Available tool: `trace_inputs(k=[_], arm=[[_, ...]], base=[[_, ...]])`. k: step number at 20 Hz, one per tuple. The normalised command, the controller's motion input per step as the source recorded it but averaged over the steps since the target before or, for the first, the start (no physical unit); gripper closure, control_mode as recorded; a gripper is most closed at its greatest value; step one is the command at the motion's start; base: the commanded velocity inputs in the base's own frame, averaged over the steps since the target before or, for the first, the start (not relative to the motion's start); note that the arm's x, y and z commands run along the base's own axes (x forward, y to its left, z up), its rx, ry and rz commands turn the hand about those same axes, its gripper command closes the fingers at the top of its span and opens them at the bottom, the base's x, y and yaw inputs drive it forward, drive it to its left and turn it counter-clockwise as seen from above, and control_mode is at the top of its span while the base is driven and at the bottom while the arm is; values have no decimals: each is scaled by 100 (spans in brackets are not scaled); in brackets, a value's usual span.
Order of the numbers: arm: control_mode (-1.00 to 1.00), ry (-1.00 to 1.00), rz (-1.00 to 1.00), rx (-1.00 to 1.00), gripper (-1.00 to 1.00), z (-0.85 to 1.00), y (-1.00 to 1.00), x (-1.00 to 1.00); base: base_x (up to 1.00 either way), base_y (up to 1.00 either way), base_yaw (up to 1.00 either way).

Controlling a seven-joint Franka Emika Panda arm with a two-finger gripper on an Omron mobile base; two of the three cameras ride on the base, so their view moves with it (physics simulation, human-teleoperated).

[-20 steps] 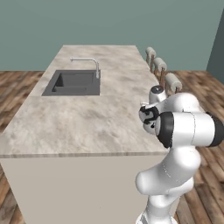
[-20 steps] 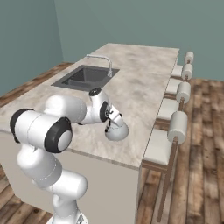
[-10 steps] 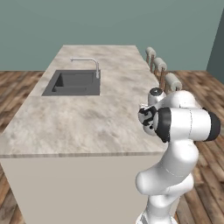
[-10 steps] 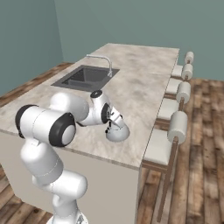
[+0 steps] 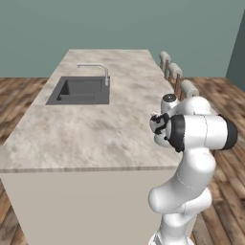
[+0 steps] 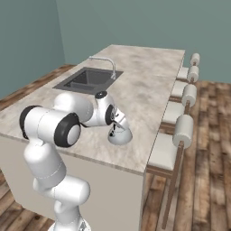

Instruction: The kettle is done boiling. Turn off the stove, then wait for 300 timesteps before moving the kettle to the dining table.

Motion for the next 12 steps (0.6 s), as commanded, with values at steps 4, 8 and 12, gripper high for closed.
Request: trace_inputs(k=[4,8,12], arm=[[-100,0,0,0,-100,-14,0,1],[-100,0,1,0,-100,-16,-1,0],[-100,0,1,0,-100,-6,0,0]], base=[[0,0,0],[0,0,0],[0,0,0]])
